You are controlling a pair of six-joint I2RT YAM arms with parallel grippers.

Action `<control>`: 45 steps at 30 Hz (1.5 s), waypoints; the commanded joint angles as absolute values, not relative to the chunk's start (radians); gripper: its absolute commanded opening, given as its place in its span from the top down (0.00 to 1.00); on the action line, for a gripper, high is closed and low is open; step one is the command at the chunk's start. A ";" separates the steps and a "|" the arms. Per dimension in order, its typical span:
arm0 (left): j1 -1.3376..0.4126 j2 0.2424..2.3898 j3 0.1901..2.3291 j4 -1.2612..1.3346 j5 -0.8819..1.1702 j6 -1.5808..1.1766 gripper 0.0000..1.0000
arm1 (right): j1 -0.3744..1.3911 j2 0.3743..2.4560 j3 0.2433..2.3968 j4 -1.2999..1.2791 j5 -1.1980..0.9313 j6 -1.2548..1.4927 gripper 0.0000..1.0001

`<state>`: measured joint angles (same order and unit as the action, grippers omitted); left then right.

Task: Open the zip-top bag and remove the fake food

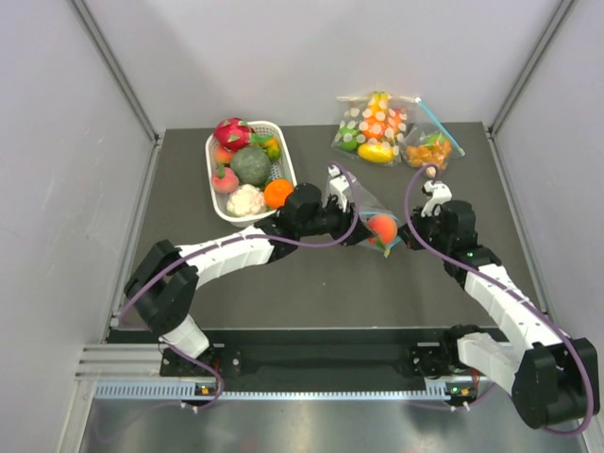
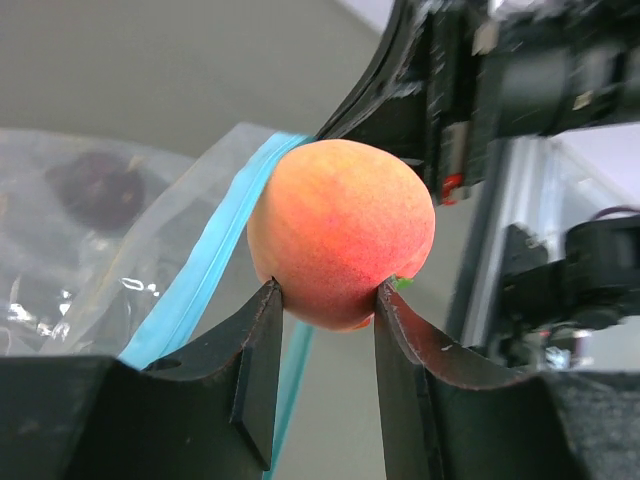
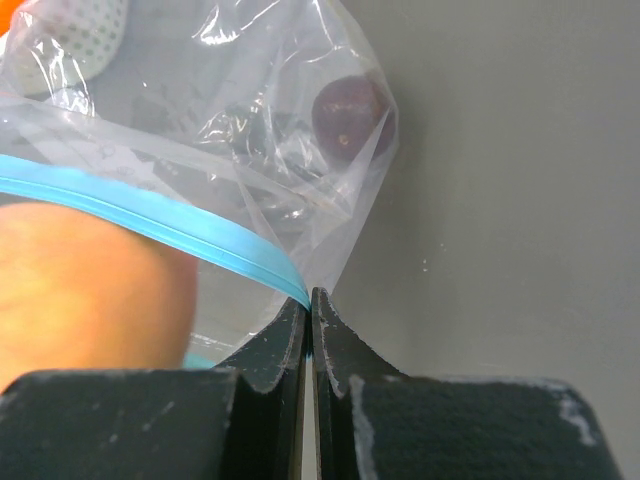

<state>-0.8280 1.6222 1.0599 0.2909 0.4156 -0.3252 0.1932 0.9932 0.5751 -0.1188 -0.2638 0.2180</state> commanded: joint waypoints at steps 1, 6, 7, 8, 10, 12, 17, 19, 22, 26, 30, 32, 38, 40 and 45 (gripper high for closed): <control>-0.790 1.554 1.039 0.488 0.553 -0.448 0.89 | 0.178 0.996 0.574 -0.075 -0.255 0.207 1.00; -0.782 1.558 1.068 0.543 0.630 -0.512 0.90 | 0.176 0.999 0.571 -0.071 -0.258 0.209 1.00; -0.782 1.560 1.072 0.552 0.647 -0.543 0.90 | 0.176 0.999 0.571 -0.071 -0.259 0.209 1.00; -0.782 1.562 1.081 0.560 0.664 -0.557 0.90 | 0.176 0.999 0.572 -0.071 -0.261 0.207 1.00; -0.784 1.563 1.094 0.558 0.672 -0.578 0.90 | 0.176 0.997 0.569 -0.071 -0.261 0.209 1.00; -0.784 1.566 1.107 0.549 0.672 -0.584 0.90 | 0.176 0.996 0.569 -0.069 -0.264 0.209 1.00; -0.787 1.571 1.105 0.581 0.680 -0.601 0.91 | 0.176 0.993 0.571 -0.071 -0.264 0.210 1.00; -0.785 1.557 1.111 0.563 0.651 -0.580 0.91 | 0.176 0.988 0.568 -0.069 -0.264 0.209 1.00; -0.776 1.519 1.143 0.488 0.592 -0.517 0.91 | 0.175 0.985 0.568 -0.072 -0.265 0.210 1.00; -0.720 1.477 1.151 0.436 0.568 -0.506 0.91 | 0.173 0.977 0.566 -0.072 -0.265 0.209 1.00; -0.622 1.437 1.134 0.420 0.549 -0.520 0.91 | 0.175 0.974 0.564 -0.072 -0.268 0.209 1.00; -0.589 1.410 1.123 0.402 0.525 -0.511 0.91 | 0.172 0.974 0.566 -0.072 -0.271 0.209 1.00; -0.450 1.351 1.114 0.241 0.343 -0.443 0.92 | 0.170 0.971 0.565 -0.074 -0.278 0.209 1.00; -0.379 1.344 1.100 0.197 0.283 -0.440 0.92 | 0.169 0.973 0.565 -0.074 -0.281 0.207 1.00; -0.321 1.359 1.098 0.104 -0.048 -0.304 0.92 | 0.167 0.977 0.565 -0.069 -0.285 0.207 1.00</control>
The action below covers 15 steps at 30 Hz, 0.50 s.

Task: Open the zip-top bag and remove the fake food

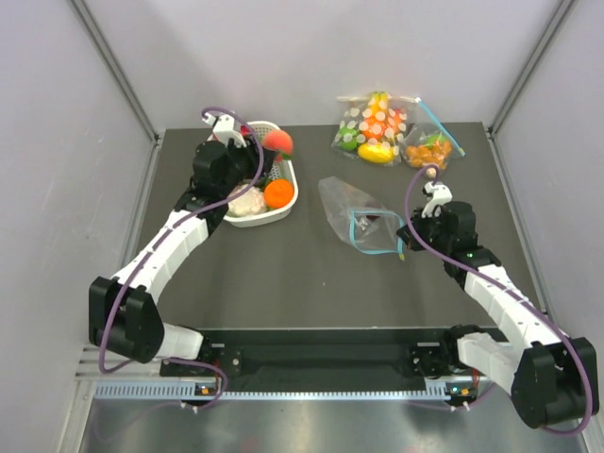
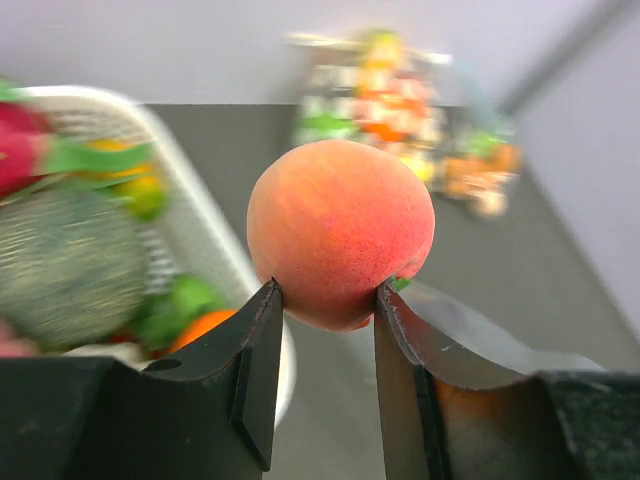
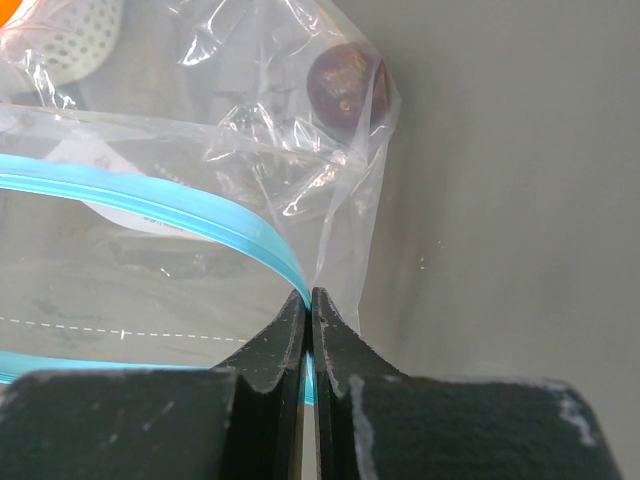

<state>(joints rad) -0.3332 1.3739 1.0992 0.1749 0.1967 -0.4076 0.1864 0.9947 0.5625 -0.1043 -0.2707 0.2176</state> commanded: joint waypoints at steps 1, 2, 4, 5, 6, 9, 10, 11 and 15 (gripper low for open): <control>-0.318 1.379 1.103 0.094 -0.072 -0.287 0.92 | 0.170 0.980 0.565 -0.071 -0.288 0.209 1.00; -0.311 1.393 1.109 0.089 -0.087 -0.261 0.92 | 0.169 0.983 0.566 -0.069 -0.288 0.209 1.00; -0.311 1.446 1.143 0.054 -0.127 -0.238 0.92 | 0.170 0.989 0.566 -0.066 -0.290 0.209 1.00; -0.311 1.462 1.158 0.037 -0.138 -0.221 0.92 | 0.167 0.992 0.568 -0.067 -0.291 0.209 1.00; -0.311 1.477 1.173 0.026 -0.152 -0.215 0.92 | 0.167 0.992 0.568 -0.067 -0.290 0.207 1.00; -0.311 1.506 1.164 0.018 -0.208 -0.196 0.92 | 0.167 0.991 0.566 -0.069 -0.290 0.206 1.00; -0.311 1.514 1.161 0.014 -0.248 -0.190 0.92 | 0.167 0.991 0.566 -0.069 -0.290 0.206 1.00; -0.311 1.519 1.158 0.009 -0.261 -0.178 0.92 | 0.167 0.991 0.566 -0.069 -0.290 0.206 1.00; -0.311 1.535 1.147 0.003 -0.243 -0.158 0.91 | 0.167 0.999 0.568 -0.066 -0.298 0.207 1.00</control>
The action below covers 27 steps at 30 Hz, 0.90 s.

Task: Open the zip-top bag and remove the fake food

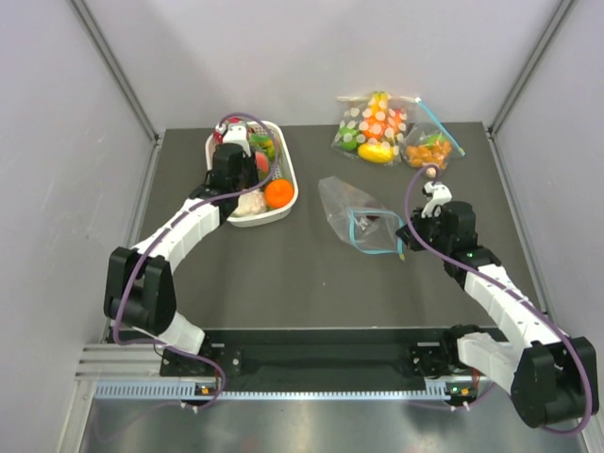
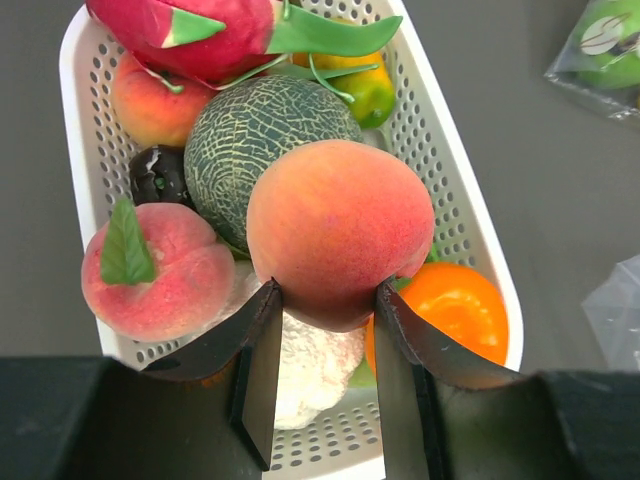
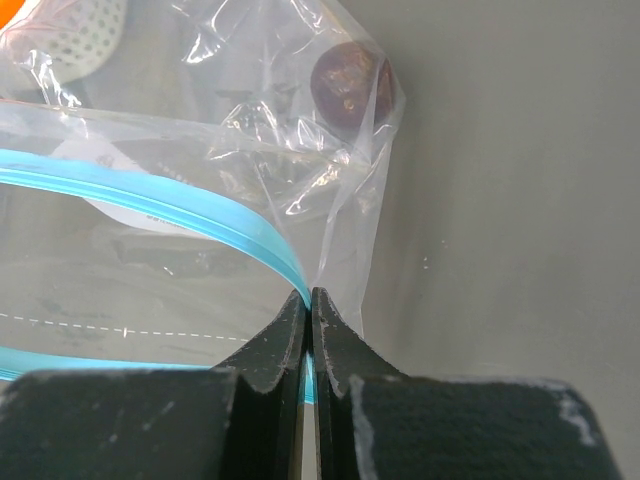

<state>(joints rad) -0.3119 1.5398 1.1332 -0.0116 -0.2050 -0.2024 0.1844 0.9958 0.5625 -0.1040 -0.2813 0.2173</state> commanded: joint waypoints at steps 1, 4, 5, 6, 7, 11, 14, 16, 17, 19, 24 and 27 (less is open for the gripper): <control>-0.311 1.540 1.144 -0.023 -0.232 -0.158 0.91 | 0.166 1.002 0.566 -0.063 -0.299 0.206 1.00; -0.311 1.543 1.140 -0.037 -0.201 -0.156 0.89 | 0.166 1.005 0.566 -0.061 -0.305 0.209 1.00; -0.311 1.545 1.140 -0.043 -0.195 -0.160 0.87 | 0.166 1.003 0.566 -0.064 -0.305 0.207 1.00; -0.310 1.543 1.140 -0.048 -0.181 -0.158 0.86 | 0.166 1.003 0.565 -0.063 -0.304 0.207 1.00; -0.311 1.543 1.138 -0.054 -0.175 -0.158 0.84 | 0.166 1.000 0.563 -0.063 -0.304 0.209 1.00; -0.311 1.552 1.131 -0.064 -0.163 -0.158 0.71 | 0.164 0.997 0.565 -0.063 -0.302 0.207 1.00; -0.311 1.566 1.141 -0.086 -0.166 -0.158 0.57 | 0.166 0.994 0.565 -0.067 -0.305 0.209 1.00; -0.311 1.569 1.140 -0.086 -0.164 -0.160 0.40 | 0.166 0.988 0.564 -0.068 -0.305 0.204 1.00; -0.311 1.569 1.140 -0.087 -0.166 -0.160 0.39 | 0.166 0.986 0.563 -0.071 -0.305 0.206 1.00; -0.311 1.565 1.138 -0.087 -0.175 -0.161 0.30 | 0.166 0.982 0.563 -0.072 -0.304 0.207 1.00; -0.311 1.530 1.140 -0.084 -0.179 -0.156 0.16 | 0.164 0.980 0.563 -0.072 -0.305 0.207 1.00; -0.316 1.487 1.141 -0.081 -0.201 -0.152 0.12 | 0.167 0.982 0.568 -0.072 -0.308 0.207 1.00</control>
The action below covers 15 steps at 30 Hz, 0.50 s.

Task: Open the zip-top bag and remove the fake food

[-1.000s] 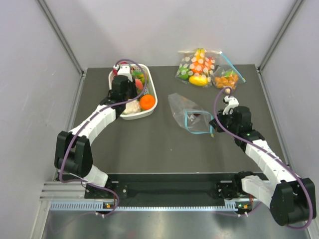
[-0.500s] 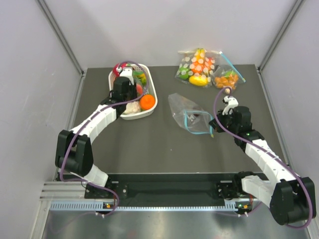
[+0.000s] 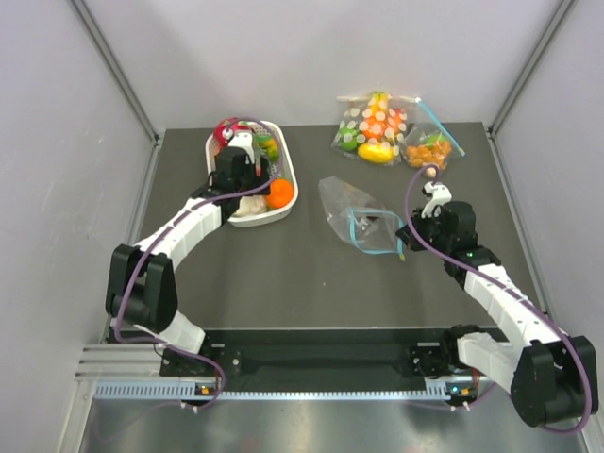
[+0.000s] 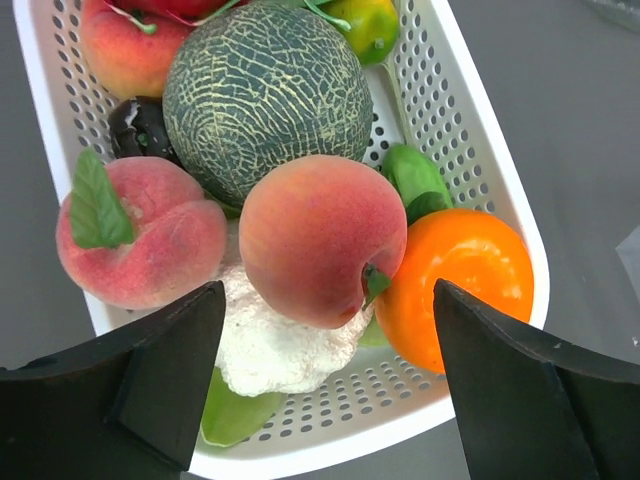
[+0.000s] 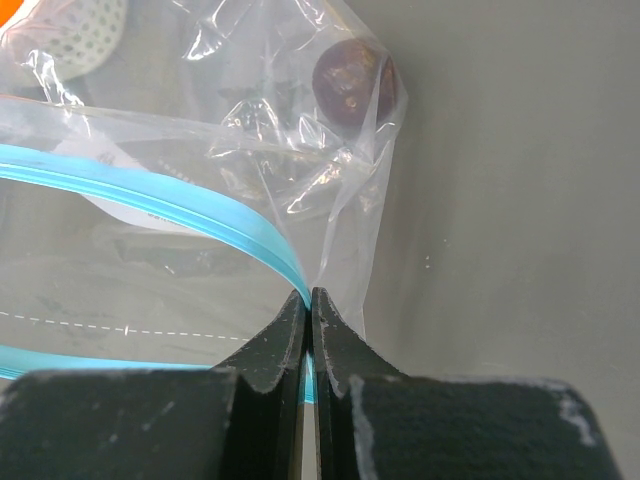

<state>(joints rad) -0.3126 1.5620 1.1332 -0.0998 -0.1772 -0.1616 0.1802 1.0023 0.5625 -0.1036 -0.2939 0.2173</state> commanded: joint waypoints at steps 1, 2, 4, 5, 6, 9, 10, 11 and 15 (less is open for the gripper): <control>-0.324 1.470 1.141 -0.078 -0.207 -0.143 0.11 | 0.167 0.979 0.569 -0.072 -0.308 0.209 1.00; -0.328 1.457 1.141 -0.077 -0.221 -0.137 0.11 | 0.166 0.977 0.571 -0.072 -0.308 0.207 1.00; -0.357 1.414 1.146 -0.074 -0.238 -0.114 0.10 | 0.166 0.976 0.577 -0.071 -0.316 0.207 1.00; -0.374 1.402 1.152 -0.074 -0.248 -0.104 0.10 | 0.166 0.976 0.578 -0.071 -0.319 0.206 1.00; -0.394 1.376 1.157 -0.074 -0.267 -0.095 0.10 | 0.166 0.974 0.584 -0.069 -0.324 0.207 1.00; -0.509 1.335 1.166 -0.072 -0.299 -0.065 0.10 | 0.166 0.965 0.594 -0.069 -0.325 0.213 1.00; -0.587 1.328 1.173 -0.072 -0.325 -0.055 0.10 | 0.167 0.959 0.595 -0.069 -0.325 0.216 1.00; -0.624 1.319 1.175 -0.072 -0.328 -0.058 0.10 | 0.167 0.957 0.600 -0.071 -0.324 0.216 1.00; -0.784 1.331 1.169 -0.069 -0.256 -0.144 0.10 | 0.166 0.959 0.624 -0.071 -0.328 0.219 1.00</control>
<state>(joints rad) -0.7097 1.3396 1.1465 -0.0956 -0.2790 -0.1055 0.1802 0.9752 0.5648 -0.1043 -0.3149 0.2195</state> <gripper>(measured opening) 0.898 0.009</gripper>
